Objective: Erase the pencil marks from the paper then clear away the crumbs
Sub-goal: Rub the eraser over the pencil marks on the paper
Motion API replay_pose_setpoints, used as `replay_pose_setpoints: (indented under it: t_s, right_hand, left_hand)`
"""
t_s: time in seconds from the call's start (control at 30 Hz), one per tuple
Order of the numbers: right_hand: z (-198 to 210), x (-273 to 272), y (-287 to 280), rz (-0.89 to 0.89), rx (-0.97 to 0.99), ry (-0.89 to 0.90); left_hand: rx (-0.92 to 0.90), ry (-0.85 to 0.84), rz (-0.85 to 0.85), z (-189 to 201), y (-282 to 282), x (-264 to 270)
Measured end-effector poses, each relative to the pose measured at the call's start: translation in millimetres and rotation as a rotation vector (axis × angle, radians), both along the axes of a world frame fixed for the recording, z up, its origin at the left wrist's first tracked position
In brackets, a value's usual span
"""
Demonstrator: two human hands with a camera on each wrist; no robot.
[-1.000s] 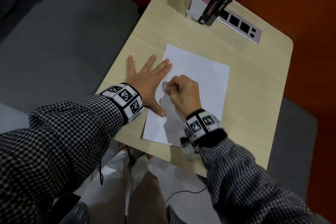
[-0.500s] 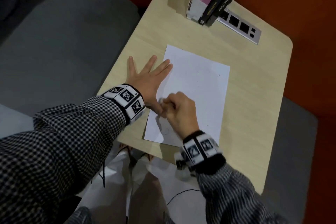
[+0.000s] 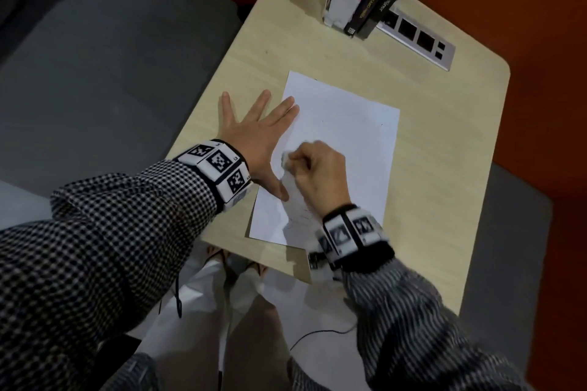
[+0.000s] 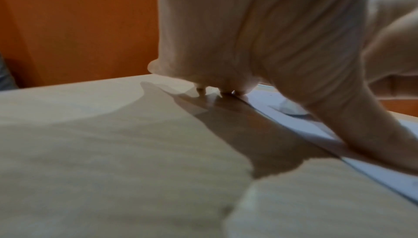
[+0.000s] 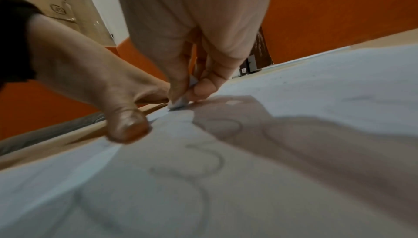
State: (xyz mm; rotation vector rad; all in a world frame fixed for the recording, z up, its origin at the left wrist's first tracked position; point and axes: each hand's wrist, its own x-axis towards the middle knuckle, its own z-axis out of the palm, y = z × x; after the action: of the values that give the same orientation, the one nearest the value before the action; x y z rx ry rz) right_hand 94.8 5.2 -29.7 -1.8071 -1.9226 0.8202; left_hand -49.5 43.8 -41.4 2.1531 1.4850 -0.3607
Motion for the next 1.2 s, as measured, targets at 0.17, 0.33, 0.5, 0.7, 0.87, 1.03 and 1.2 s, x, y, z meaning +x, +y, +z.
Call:
replay_pose_setpoints:
  t_s: [0.17,0.33,0.5,0.7,0.87,1.03,1.2]
  right_hand:
    - [1,-2,7,0.006,-0.015,0.019]
    - [4,1,8,0.066,0.000,0.001]
    - [0,22,-34,0.073,0.027,0.006]
    - [3,-1,5,0.047,0.035,0.022]
    - [1,21,-38,0.024,0.043,0.008]
    - [2,0,3,0.047,0.057,0.017]
    - [-1,29,-47,-0.011,0.074,-0.042]
  left_hand:
    - [-0.005,-0.009,-0.022,9,3,8]
    - [-0.027,-0.031,-0.057,9,-3,20]
    - [0.013,0.003,-0.076,4,-7,16]
    - [-0.018,-0.025,-0.063,6,-5,17]
    - [0.006,-0.010,-0.080,2,-7,17]
    - [-0.019,-0.023,-0.072,4,-4,19]
    - [-0.006,-0.010,-0.076,3,-6,17]
